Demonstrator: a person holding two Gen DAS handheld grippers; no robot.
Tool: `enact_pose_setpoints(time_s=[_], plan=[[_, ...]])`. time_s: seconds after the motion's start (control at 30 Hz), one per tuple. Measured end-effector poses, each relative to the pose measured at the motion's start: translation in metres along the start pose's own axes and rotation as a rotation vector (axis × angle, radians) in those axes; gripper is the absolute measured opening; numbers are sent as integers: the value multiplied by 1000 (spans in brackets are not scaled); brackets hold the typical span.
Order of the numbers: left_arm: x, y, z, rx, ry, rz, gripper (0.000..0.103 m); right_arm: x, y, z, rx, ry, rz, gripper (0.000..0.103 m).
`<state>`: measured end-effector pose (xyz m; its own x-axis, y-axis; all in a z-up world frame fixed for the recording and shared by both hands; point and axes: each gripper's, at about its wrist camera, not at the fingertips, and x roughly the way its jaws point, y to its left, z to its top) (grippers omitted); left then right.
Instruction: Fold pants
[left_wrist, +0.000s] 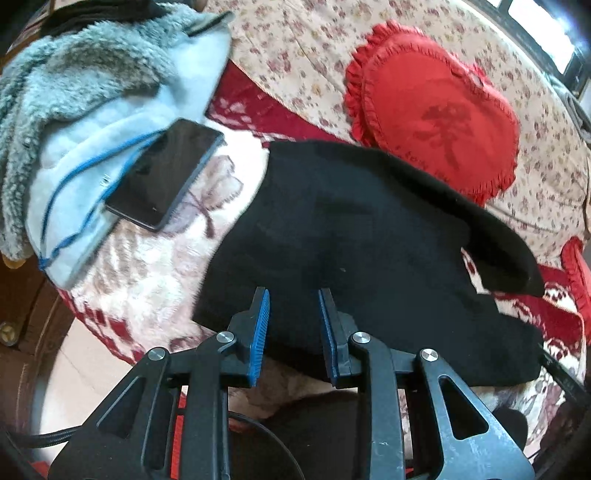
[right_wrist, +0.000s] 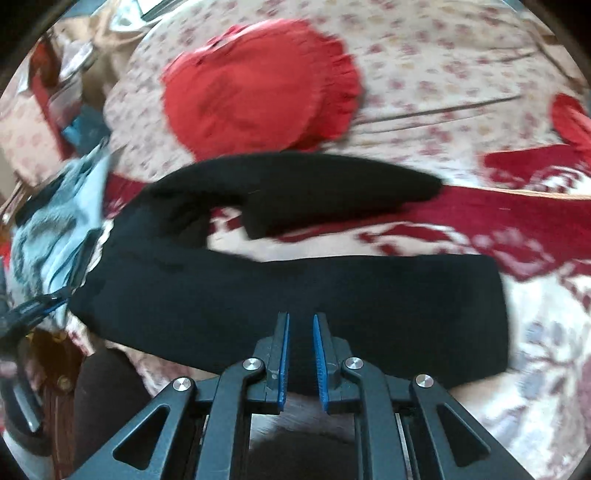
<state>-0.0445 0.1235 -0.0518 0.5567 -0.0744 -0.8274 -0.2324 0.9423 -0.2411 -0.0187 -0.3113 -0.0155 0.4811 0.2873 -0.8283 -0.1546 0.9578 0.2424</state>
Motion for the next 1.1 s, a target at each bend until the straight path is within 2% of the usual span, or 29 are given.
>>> enact_pose_setpoints(time_s=[0.17, 0.27, 0.37, 0.43, 0.5, 0.63, 0.77, 0.9, 0.97, 1.03, 1.1], plan=[[18, -8, -6, 33, 14, 23, 47, 38, 41, 12, -80, 65, 72, 11], [33, -8, -5, 40, 23, 51, 54, 66, 61, 14, -113, 117, 115, 12], [38, -6, 1, 41, 39, 53, 54, 94, 74, 13, -150, 183, 96, 13], [34, -3, 9, 24, 34, 23, 54, 92, 83, 17, -175, 166, 95, 16], [29, 2, 21, -9, 24, -17, 54, 88, 89, 25, -182, 156, 129, 16], [34, 9, 51, -104, 40, -110, 54, 81, 116, 54, -245, 73, 164, 22], [46, 6, 69, -144, 38, -129, 61, 85, 161, 93, -331, -27, 209, 31], [65, 3, 76, -149, 76, -131, 60, 104, 208, 117, -475, -67, 170, 33], [73, 6, 78, -161, 93, -134, 60, 122, 226, 125, -559, -77, 116, 33], [78, 12, 81, -184, 104, -151, 61, 146, 237, 132, -631, -76, 26, 33], [80, 17, 83, -200, 105, -164, 61, 167, 238, 138, -662, -61, -31, 33]])
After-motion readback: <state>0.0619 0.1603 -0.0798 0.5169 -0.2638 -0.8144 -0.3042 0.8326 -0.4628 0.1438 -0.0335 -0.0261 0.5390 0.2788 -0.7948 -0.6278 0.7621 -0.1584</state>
